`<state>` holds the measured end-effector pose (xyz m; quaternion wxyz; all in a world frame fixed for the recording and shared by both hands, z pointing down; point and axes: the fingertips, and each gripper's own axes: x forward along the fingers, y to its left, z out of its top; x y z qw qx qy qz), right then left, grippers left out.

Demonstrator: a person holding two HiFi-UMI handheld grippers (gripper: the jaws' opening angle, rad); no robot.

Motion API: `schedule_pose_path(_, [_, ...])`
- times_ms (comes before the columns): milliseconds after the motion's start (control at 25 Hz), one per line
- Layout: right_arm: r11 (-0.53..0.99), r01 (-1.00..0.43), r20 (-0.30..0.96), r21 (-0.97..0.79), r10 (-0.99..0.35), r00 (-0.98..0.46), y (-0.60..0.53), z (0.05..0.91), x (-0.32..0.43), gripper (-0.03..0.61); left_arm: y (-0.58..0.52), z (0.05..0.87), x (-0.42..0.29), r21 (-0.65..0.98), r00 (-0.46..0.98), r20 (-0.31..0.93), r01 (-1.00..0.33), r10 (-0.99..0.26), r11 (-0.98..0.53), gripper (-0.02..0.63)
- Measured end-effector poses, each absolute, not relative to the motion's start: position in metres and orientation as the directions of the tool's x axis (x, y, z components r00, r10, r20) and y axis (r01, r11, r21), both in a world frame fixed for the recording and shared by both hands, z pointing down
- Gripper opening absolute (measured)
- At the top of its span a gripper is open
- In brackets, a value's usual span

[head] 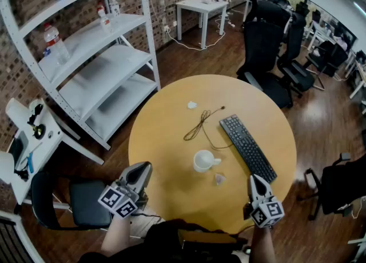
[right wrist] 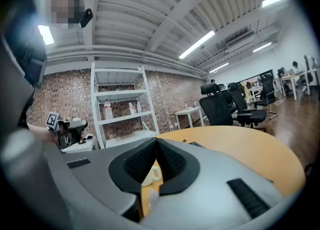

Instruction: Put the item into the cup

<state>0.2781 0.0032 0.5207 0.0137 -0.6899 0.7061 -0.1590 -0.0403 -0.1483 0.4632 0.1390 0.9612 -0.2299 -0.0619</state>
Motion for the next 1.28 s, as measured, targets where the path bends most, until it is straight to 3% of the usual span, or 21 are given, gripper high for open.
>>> schedule_pose_path(80, [0.022,-0.973,0.255,-0.231,-0.964,-0.082,-0.013,0.543,0.269,0.012,-0.149,0.464,-0.045,0.286,0.879,-0.059,-0.439,-0.473,-0.852,0.015])
schedule_pose_path(240, [0.069,-0.979,0.419,-0.192,-0.896,-0.145,-0.039,0.605,0.257,0.148,-0.153,0.468,-0.056,0.278,0.857,-0.055,-0.479,-0.512,-0.833,0.015])
schedule_pose_path(480, [0.127,-0.978,0.583,-0.163,-0.788,-0.2,-0.062,0.677,0.236,0.247,-0.144,0.485,-0.088,0.277,0.803,0.012,-0.575,-0.596,-0.77,0.015])
schedule_pose_path(800, [0.146,-0.98,0.65,-0.133,-0.734,-0.197,-0.078,0.712,0.22,0.247,-0.121,0.495,-0.135,0.274,0.721,0.103,-0.683,-0.686,-0.677,0.015])
schedule_pose_path(960, [0.16,-0.987,0.709,-0.029,-0.692,-0.133,-0.071,0.729,0.216,0.245,-0.118,0.492,-0.139,0.273,0.719,0.105,-0.685,-0.687,-0.675,0.015])
schedule_pose_path(1040, [0.136,-0.991,0.728,0.019,-0.681,-0.079,-0.066,0.733,0.218,0.219,-0.118,0.492,-0.138,0.274,0.725,0.101,-0.679,-0.682,-0.681,0.015])
schedule_pose_path(1120, [0.102,-0.994,0.731,0.032,-0.68,-0.046,-0.064,0.732,0.221,0.129,-0.121,0.494,-0.135,0.273,0.735,0.099,-0.669,-0.671,-0.692,0.015])
schedule_pose_path(1280, [0.08,-0.997,0.697,0.021,-0.716,-0.043,-0.066,0.706,0.224,0.121,-0.129,0.492,-0.127,0.275,0.762,0.079,-0.636,-0.642,-0.721,0.015])
